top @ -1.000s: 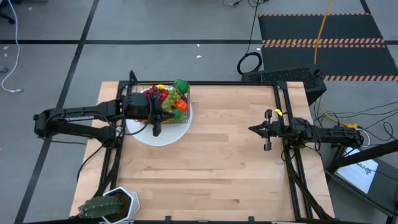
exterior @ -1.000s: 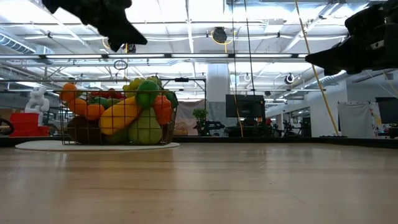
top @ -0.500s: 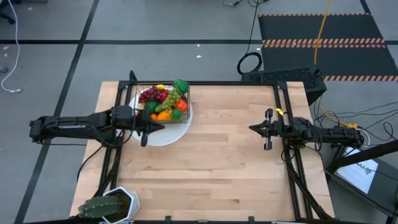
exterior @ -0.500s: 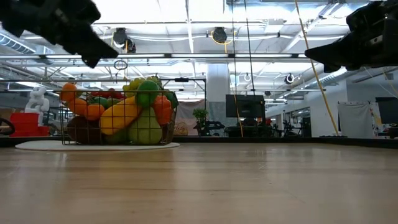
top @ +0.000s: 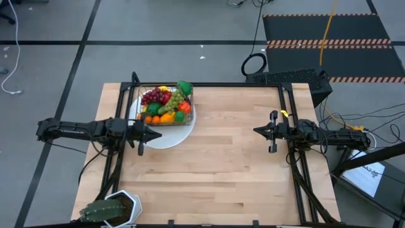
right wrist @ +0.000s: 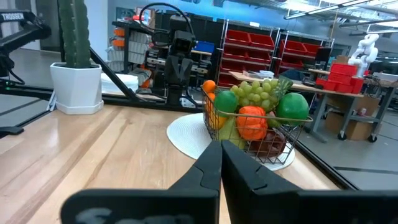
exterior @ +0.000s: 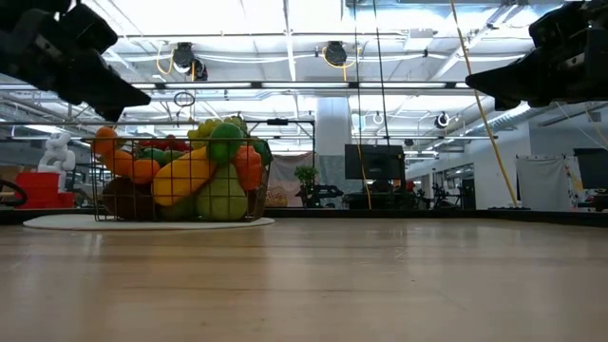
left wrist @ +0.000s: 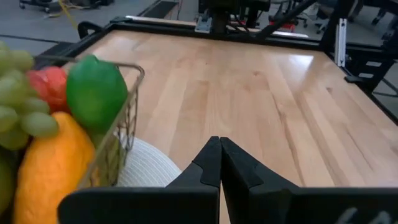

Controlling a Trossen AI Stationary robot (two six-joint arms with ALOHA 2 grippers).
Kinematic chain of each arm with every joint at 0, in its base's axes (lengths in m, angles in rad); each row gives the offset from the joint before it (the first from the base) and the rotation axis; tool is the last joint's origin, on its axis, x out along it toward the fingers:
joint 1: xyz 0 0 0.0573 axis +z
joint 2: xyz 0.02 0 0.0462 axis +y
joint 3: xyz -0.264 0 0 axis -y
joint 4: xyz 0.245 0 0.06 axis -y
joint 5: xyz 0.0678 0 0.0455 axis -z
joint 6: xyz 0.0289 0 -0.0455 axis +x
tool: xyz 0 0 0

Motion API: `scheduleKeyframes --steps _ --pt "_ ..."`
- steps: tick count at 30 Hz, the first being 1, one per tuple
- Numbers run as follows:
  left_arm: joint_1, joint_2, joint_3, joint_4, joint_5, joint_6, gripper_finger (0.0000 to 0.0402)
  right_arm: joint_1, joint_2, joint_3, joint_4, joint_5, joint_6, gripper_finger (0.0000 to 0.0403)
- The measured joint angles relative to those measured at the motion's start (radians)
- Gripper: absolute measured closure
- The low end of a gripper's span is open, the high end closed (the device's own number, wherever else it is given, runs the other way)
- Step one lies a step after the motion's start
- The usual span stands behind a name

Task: Build produce basket
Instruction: Return to Home Position

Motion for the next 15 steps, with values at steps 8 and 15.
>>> scheduleKeyframes --steps 8,15 --pt "-0.033 -0.086 -0.066 0.000 -0.002 0.014 0.0401 0.000 0.000 0.000 0.000 0.000 0.000 0.0403" --pt "-0.039 -0.131 -0.096 -0.003 -0.002 0.020 0.0401 0.000 0.000 0.000 0.000 0.000 0.000 0.0403"
